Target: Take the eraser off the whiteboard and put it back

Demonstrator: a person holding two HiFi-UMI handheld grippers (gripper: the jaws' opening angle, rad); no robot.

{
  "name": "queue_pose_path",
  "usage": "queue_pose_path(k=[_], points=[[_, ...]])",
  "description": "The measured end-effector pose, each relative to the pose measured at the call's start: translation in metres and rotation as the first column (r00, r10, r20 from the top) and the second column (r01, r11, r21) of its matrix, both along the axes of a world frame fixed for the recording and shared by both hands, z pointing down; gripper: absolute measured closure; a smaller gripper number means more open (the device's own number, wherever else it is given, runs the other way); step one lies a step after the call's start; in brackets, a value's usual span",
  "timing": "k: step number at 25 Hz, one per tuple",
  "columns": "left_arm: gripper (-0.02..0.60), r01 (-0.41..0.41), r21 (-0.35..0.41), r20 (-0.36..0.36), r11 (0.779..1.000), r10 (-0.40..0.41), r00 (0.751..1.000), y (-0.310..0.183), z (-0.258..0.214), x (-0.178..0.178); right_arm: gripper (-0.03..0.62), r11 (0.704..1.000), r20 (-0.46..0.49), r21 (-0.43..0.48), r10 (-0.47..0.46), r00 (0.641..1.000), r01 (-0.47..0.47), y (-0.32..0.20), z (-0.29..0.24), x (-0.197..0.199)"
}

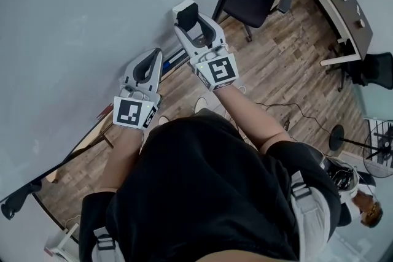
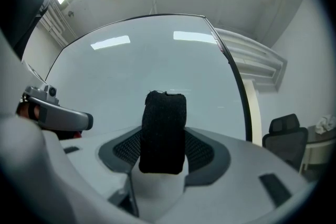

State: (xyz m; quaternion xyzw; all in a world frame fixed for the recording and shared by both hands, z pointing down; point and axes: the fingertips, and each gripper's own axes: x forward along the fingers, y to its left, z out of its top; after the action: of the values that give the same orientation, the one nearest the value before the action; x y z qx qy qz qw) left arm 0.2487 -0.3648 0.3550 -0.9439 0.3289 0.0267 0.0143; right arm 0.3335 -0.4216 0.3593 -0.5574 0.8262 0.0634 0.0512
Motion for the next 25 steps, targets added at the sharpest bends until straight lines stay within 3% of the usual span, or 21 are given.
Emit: queue_pose_path(k=[10,18,25], points=[[0.586,0.064,-0.008,0.01,0.998,-0.064,0.998,0.0,0.004,-0.01,0.367,1.0,0.011,0.001,-0.006,1.0,0.006,-0.009,0.001,-0.003],[0.586,0.097,-0.005,0.017,0.995,-0.097,0.995,0.0,0.004,-0.01,0.312,0.995,0.041,-0.028,-0.094,0.995,0.095,-0.001,-0.001,-0.002],[0.586,0.158,0.002,0.015,0.987,-0.158,0.987,0.003,-0.001,-0.01,0.312,0.984,0.022,-0.022,-0.174,0.985,0.174,0.024,-0.014,0.013]])
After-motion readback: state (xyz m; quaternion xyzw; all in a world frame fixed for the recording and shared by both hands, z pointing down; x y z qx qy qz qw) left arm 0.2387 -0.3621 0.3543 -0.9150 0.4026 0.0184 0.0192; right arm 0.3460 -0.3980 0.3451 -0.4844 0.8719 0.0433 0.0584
